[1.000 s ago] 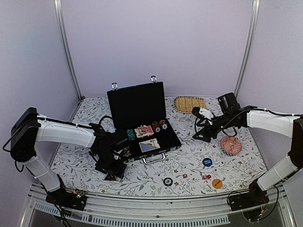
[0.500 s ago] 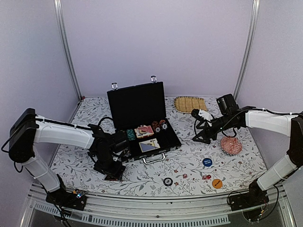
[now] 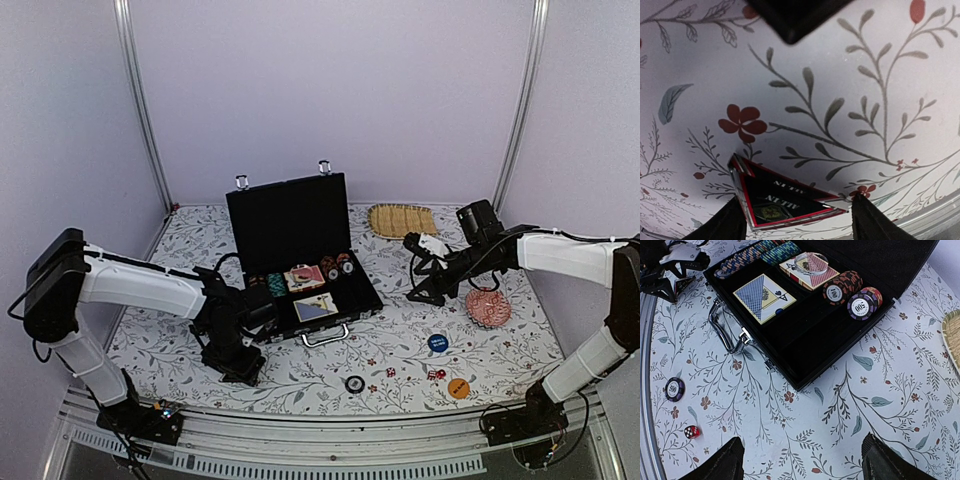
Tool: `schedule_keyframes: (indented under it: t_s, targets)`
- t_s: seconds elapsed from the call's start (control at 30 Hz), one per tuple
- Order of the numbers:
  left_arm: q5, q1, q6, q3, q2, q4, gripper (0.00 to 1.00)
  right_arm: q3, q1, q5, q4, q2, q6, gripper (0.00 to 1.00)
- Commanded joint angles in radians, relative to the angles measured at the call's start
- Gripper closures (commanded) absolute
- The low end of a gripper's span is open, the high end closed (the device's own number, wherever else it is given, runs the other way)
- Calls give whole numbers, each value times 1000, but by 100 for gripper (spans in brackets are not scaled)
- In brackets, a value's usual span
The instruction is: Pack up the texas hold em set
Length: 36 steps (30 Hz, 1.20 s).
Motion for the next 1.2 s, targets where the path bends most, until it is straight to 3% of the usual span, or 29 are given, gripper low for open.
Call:
schedule_keyframes:
  t_s: [0.0,0.2,0.3,0.43,0.8,0.97,1.17]
  targets:
    - [-15,-14,14,-16,39,3,29,19,0,-20,-10,14,-6,18]
    - [-45,-12,21,-11,32,-22,32,23,3,-27,-11,22,-6,18]
    - [-48,-11,17,-4,38,-23,26,24,7,-25,-14,26,-6,18]
    - [-50,-10,-1,4,48,-8,26,23,8,-23,-15,26,-9,18]
    - [-14,1,-18,-22,38,51,31,26,12,-21,-20,33,-12,18]
    - [-15,2,-17,-31,35,64,26,27,14,-21,-24,36,-14,18]
    - [-18,9,-7,-48,5,96,35,27,18,-19,-28,41,-17,18]
